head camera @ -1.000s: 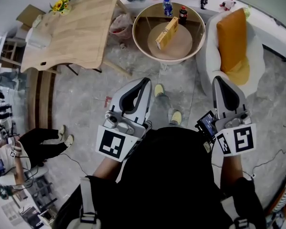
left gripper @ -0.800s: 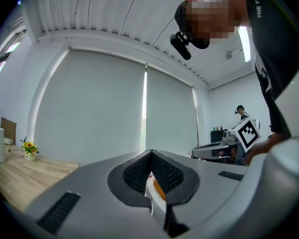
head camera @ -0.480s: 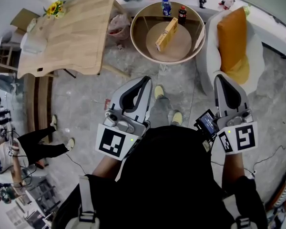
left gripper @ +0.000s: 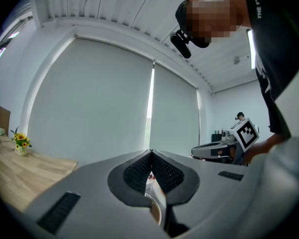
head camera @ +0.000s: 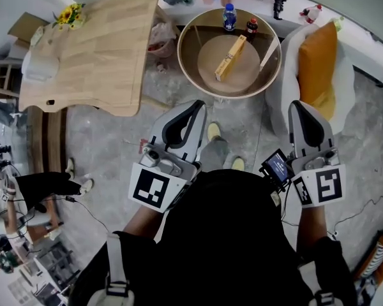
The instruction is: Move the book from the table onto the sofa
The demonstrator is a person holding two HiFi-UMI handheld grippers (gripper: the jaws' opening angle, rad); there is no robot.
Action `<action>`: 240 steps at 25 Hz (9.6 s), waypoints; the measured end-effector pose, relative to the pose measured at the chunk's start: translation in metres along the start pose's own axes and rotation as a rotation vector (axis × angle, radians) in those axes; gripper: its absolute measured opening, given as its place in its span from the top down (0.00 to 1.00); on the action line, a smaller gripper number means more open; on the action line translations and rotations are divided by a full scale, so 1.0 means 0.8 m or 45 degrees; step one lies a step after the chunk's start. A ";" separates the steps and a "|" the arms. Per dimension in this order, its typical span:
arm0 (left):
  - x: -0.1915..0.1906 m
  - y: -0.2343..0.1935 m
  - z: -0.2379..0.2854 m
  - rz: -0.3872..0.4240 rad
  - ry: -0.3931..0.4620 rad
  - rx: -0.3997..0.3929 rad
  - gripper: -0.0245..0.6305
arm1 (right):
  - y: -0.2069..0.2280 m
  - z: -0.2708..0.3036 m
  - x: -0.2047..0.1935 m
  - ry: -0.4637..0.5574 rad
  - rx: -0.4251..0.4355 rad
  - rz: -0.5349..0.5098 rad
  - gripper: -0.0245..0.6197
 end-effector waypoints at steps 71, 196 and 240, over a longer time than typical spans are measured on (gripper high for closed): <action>-0.033 -0.226 0.225 -0.107 -0.113 -0.057 0.96 | 0.106 0.280 0.038 -0.071 -0.033 0.045 0.95; -0.170 -0.305 0.266 -0.198 -0.556 -0.132 0.73 | 0.139 0.250 0.010 -0.096 -0.293 -0.002 0.95; -0.047 0.102 0.491 0.101 -0.310 -1.064 0.73 | 0.334 -0.175 -0.005 0.118 -1.207 0.001 0.95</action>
Point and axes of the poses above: the fingertips, and each gripper's own axes: z forward along the fingers, y to its right, x out of its top, the point moved 10 cm from there along -z, backward along the fingers, and after that the axes turned 15 degrees about -x, right-handed, at the moved point
